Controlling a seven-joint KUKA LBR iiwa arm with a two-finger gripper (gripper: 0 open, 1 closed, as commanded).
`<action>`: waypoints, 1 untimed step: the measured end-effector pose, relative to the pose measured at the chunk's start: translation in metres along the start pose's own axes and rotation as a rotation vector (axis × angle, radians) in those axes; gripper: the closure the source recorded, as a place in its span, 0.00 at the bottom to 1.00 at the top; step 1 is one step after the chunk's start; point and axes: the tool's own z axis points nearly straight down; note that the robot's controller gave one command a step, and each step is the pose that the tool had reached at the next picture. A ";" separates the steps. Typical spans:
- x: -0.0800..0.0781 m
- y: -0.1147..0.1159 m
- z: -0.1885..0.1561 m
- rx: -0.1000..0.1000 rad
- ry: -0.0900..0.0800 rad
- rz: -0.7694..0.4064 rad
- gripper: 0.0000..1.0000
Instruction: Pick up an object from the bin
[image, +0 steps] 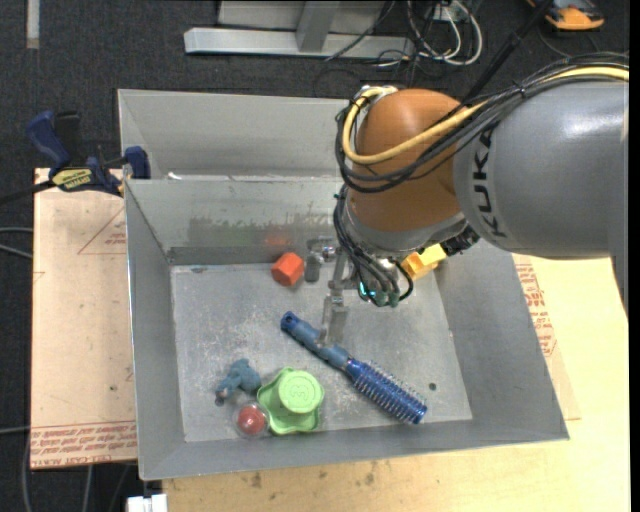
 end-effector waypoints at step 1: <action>0.057 -0.016 0.061 0.001 0.004 0.035 0.00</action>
Offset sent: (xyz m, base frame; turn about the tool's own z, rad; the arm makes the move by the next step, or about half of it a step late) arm -0.0540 -0.0163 -0.0561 0.0369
